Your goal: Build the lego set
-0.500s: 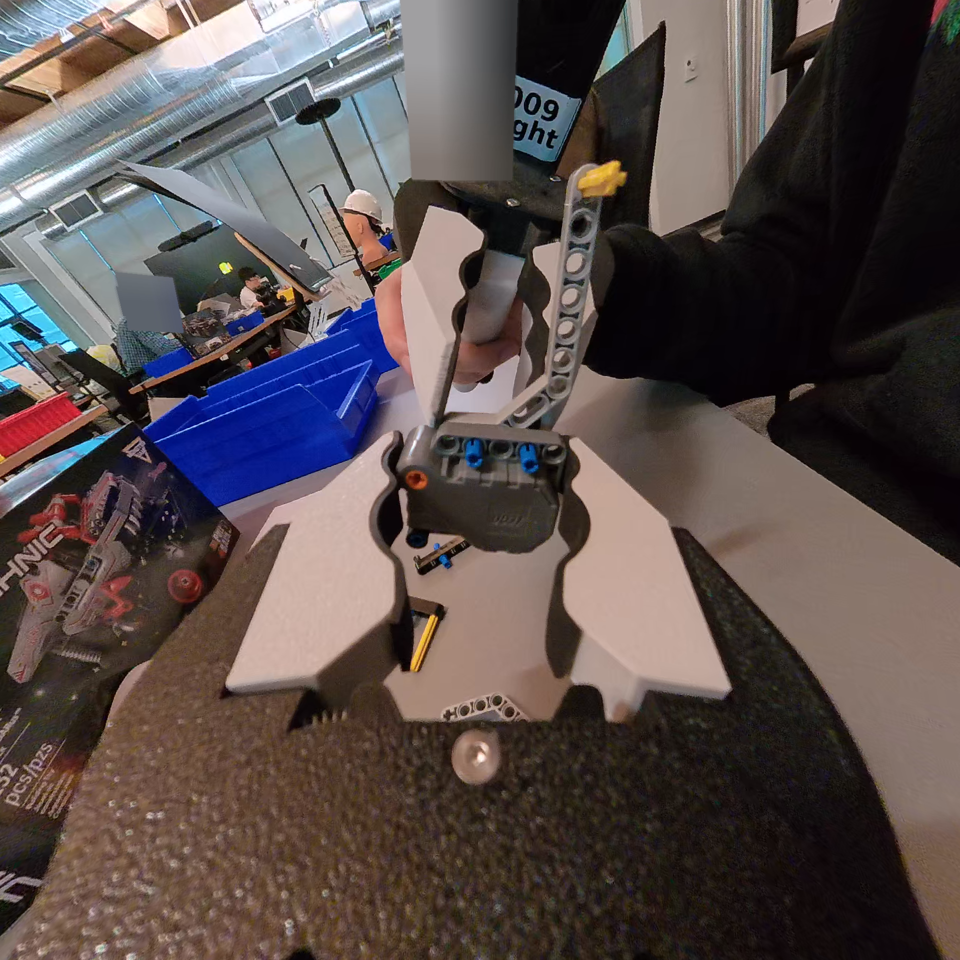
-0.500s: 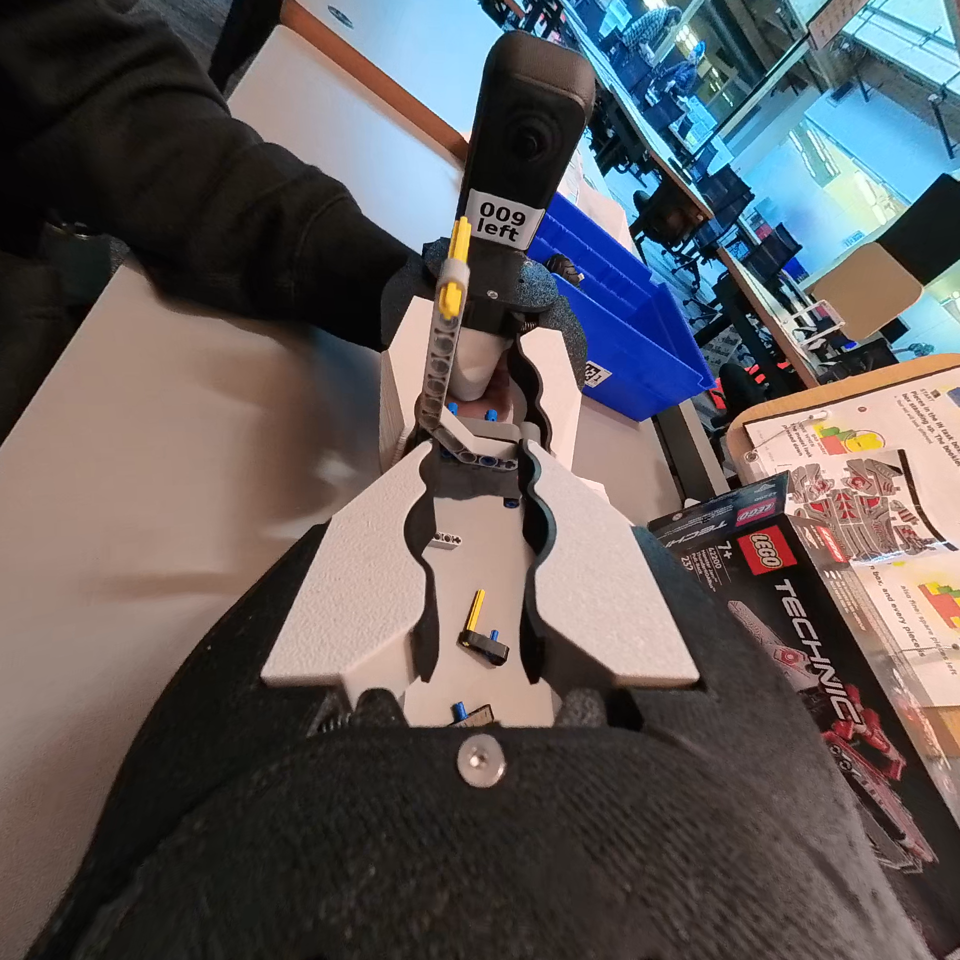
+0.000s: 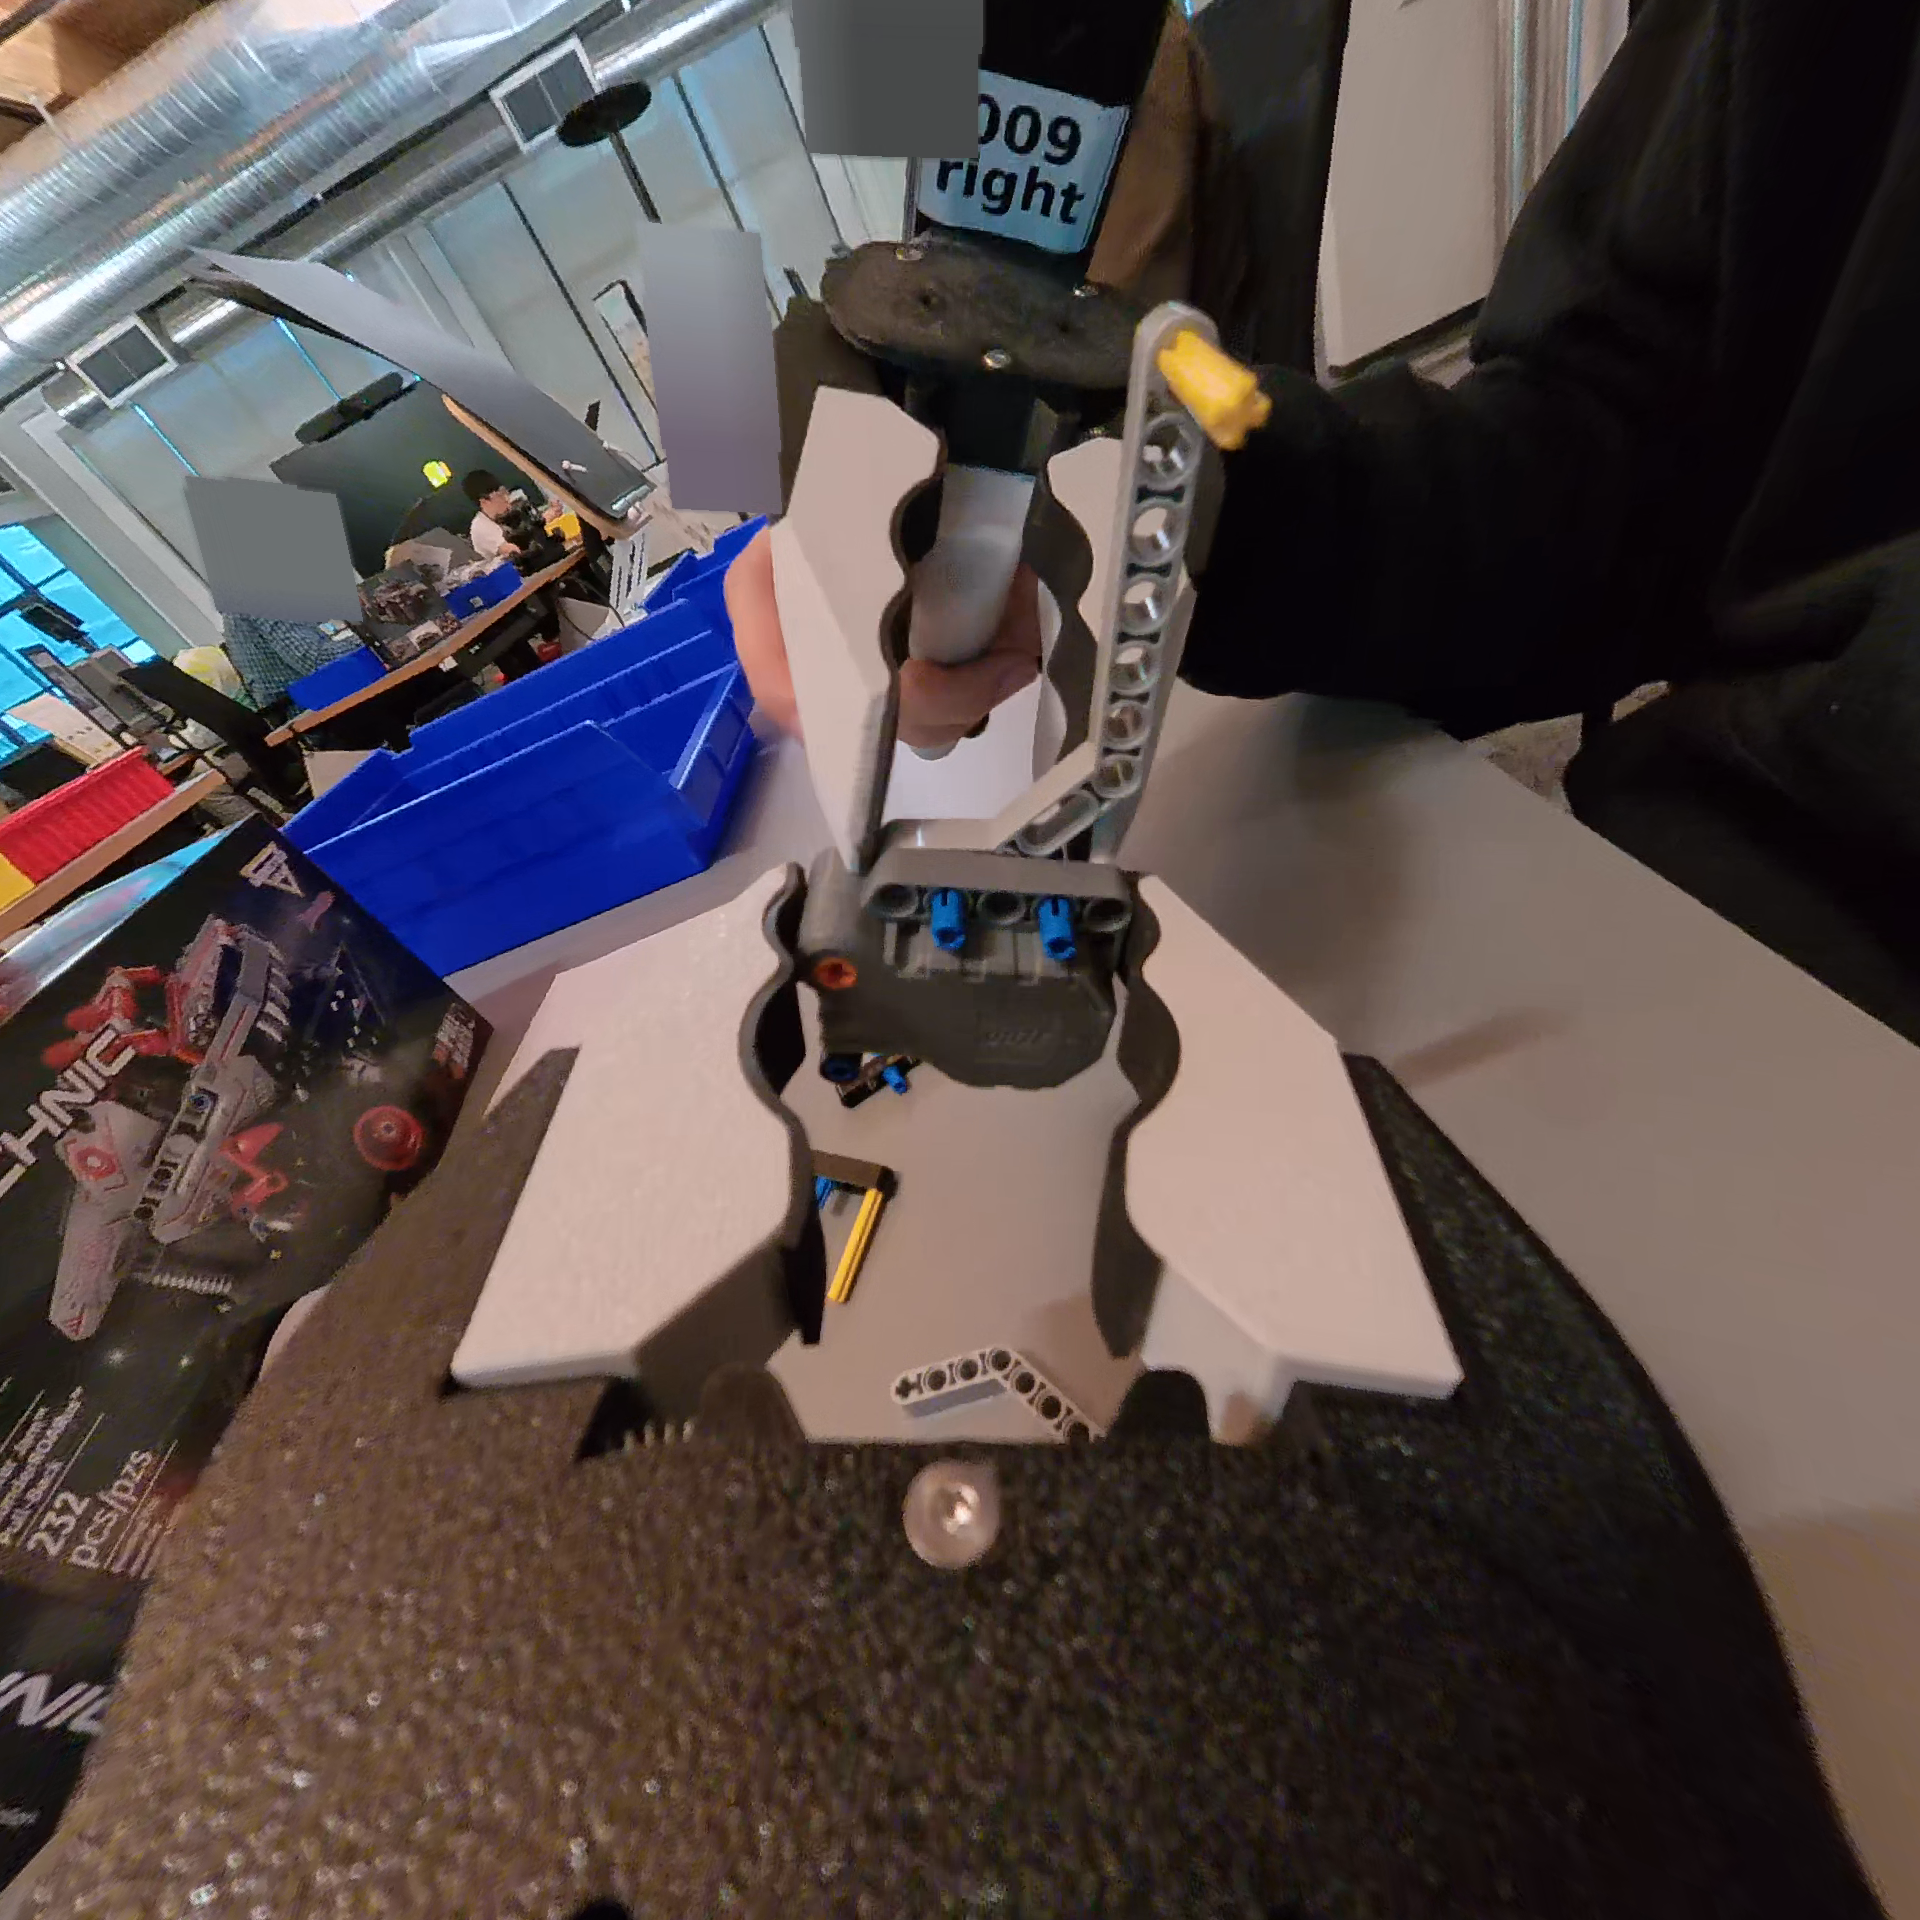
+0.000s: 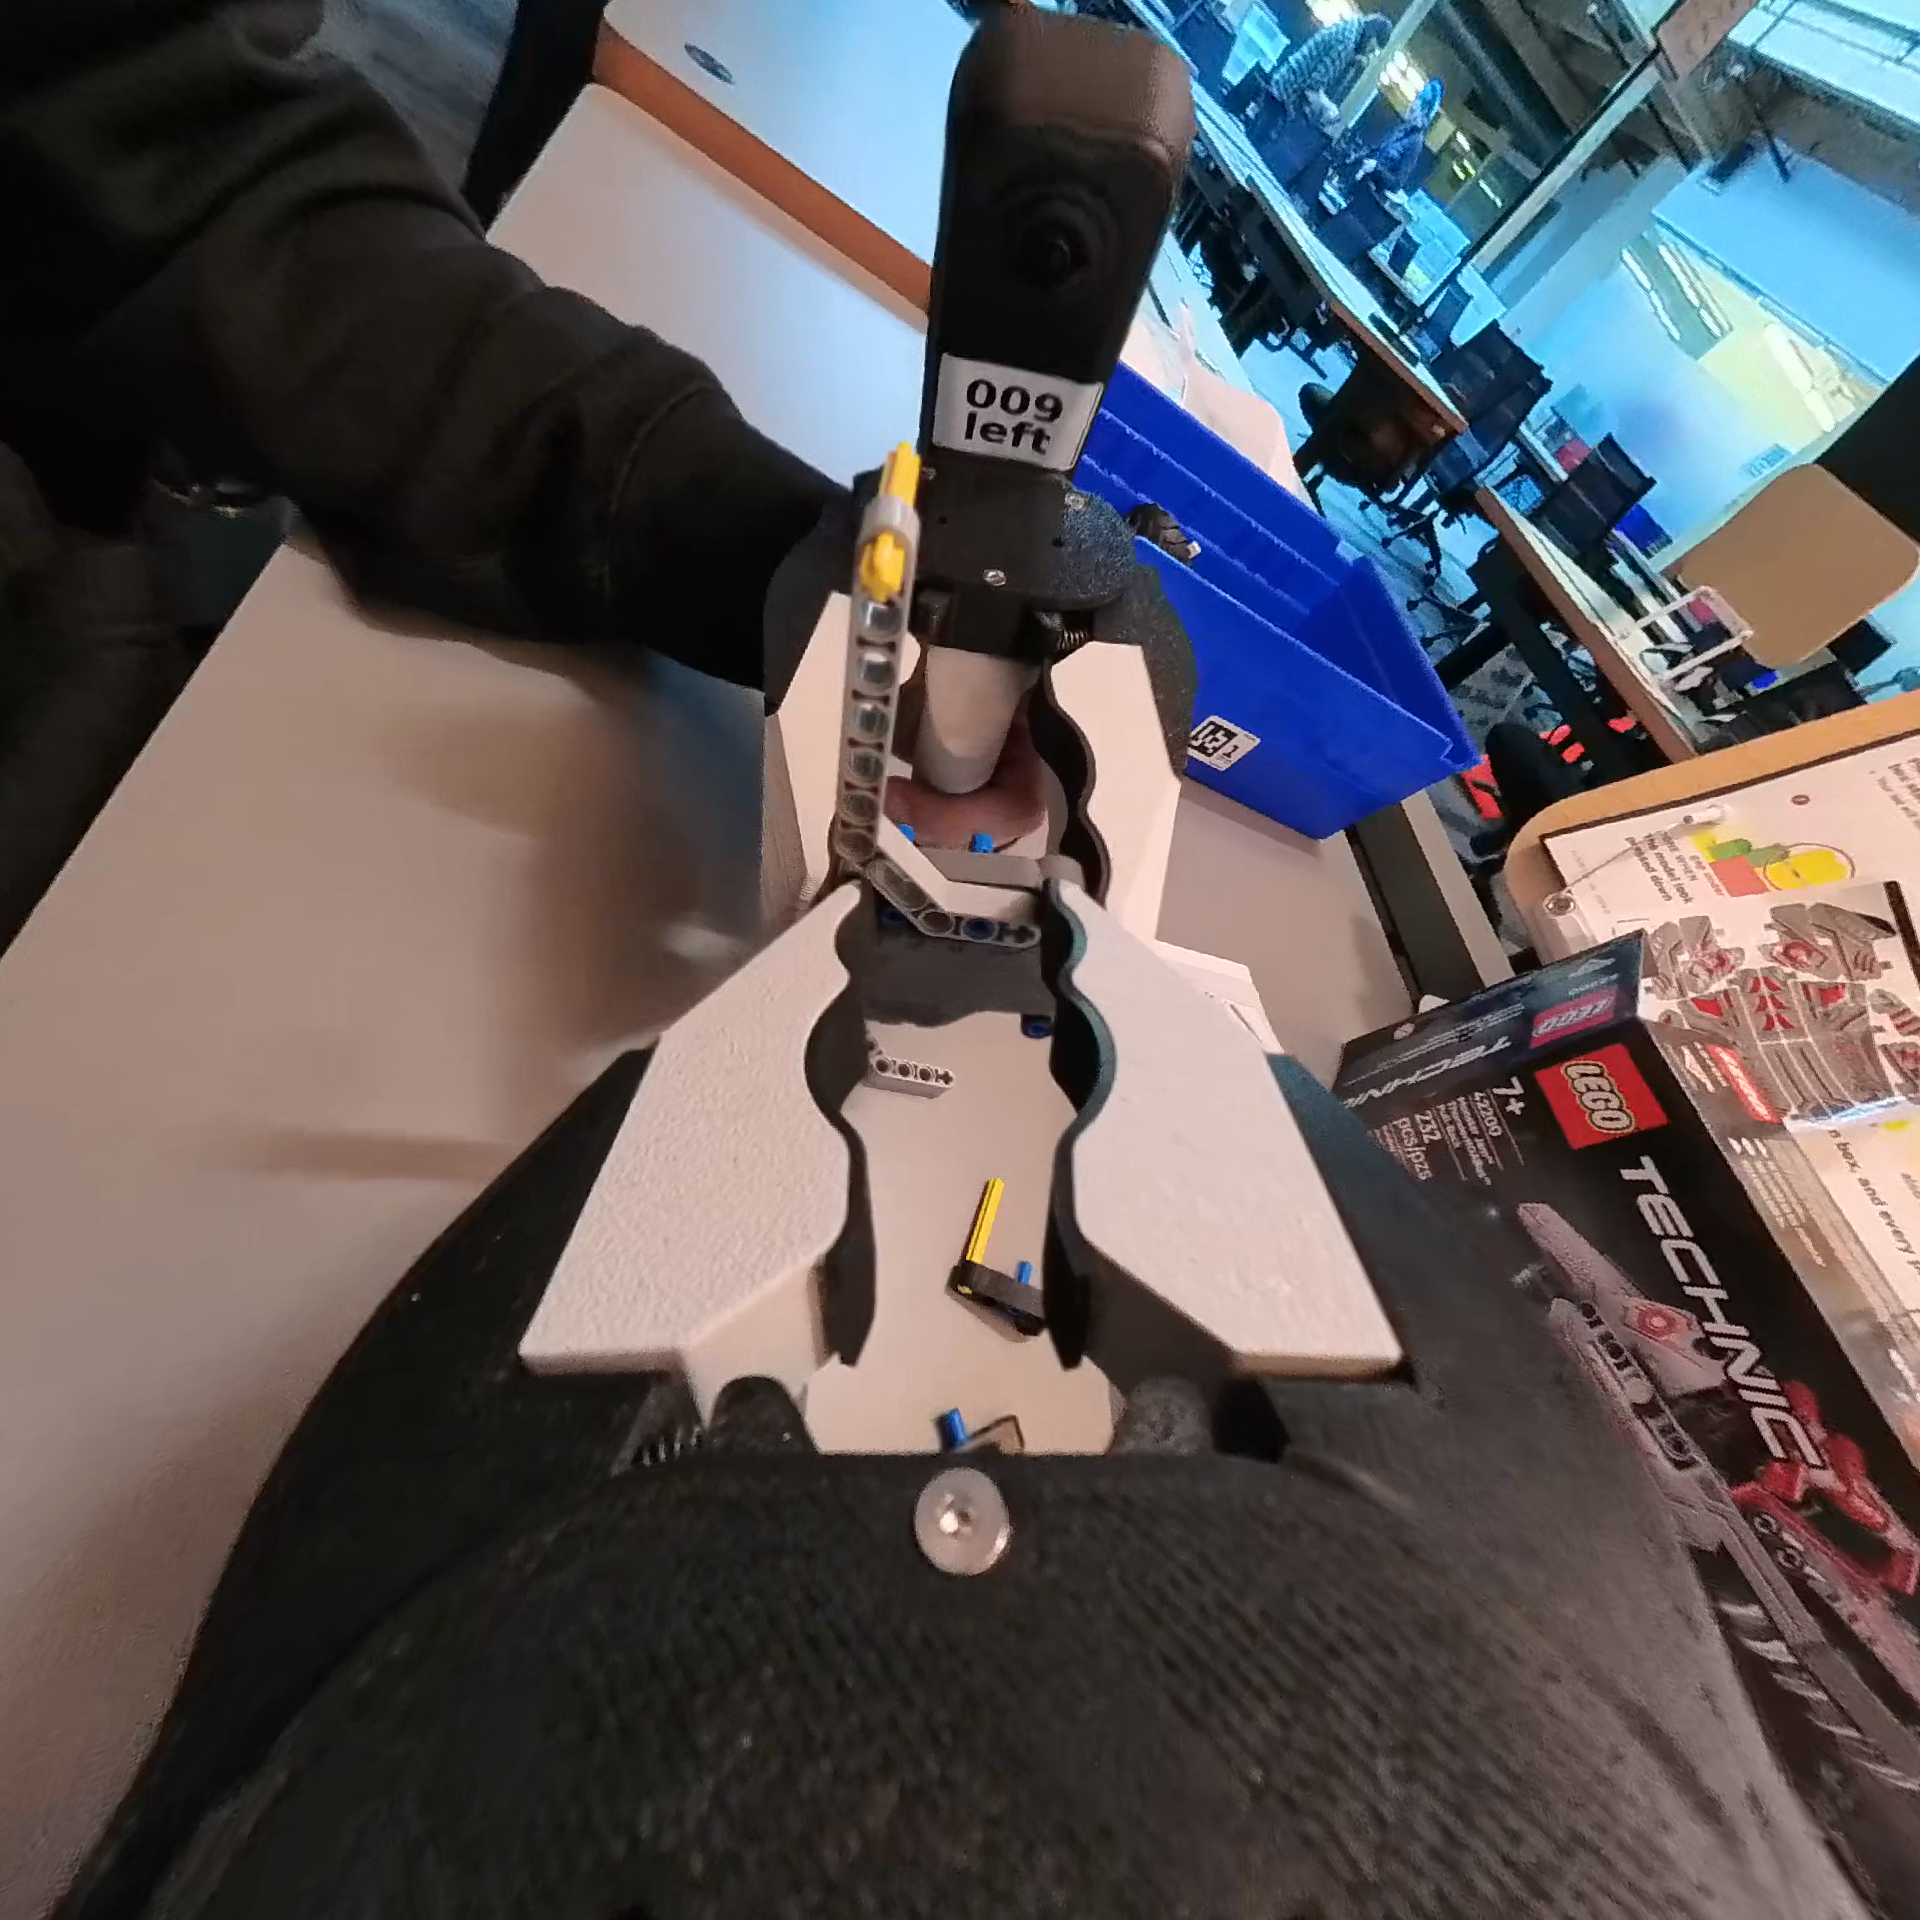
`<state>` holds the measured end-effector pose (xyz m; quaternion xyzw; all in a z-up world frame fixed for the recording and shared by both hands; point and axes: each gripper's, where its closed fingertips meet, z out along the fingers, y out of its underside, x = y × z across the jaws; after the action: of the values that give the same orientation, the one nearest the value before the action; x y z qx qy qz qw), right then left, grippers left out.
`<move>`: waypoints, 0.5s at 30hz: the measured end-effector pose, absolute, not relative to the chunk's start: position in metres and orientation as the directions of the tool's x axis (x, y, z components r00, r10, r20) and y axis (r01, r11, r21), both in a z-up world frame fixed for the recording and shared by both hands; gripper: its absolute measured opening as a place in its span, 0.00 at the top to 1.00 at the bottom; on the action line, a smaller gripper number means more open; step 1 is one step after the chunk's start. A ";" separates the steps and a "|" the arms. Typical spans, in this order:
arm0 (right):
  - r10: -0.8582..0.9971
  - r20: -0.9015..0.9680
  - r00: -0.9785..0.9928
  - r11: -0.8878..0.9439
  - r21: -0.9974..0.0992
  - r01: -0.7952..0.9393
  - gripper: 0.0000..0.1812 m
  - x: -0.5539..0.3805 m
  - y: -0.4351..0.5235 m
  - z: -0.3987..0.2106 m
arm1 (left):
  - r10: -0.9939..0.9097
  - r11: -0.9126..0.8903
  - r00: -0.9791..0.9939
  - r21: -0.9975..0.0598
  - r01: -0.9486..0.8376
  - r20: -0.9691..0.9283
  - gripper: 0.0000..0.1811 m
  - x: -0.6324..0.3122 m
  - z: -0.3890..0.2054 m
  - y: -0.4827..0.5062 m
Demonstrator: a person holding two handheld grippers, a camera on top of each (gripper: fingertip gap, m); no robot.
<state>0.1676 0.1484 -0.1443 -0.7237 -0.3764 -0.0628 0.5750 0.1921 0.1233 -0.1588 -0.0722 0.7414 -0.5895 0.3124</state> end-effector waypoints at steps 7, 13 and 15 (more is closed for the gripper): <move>0.475 0.523 0.708 -0.055 -0.785 0.617 0.84 0.174 0.148 -0.150 | -0.502 0.333 -0.782 -0.917 0.219 -0.369 0.68 0.199 -0.165 0.123; 0.483 0.530 0.697 -0.064 -0.773 0.631 0.85 0.176 0.145 -0.151 | -0.504 0.411 -0.749 -0.882 0.231 -0.431 0.68 0.203 -0.167 0.122; 0.482 0.540 0.690 -0.069 -0.762 0.644 0.85 0.177 0.144 -0.151 | -0.505 0.406 -0.754 -0.887 0.222 -0.420 0.68 0.203 -0.166 0.121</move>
<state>0.1766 0.1445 -0.1507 -0.7276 -0.3870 -0.0723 0.5618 0.2031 0.1213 -0.1661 -0.0925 0.7671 -0.5371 0.3384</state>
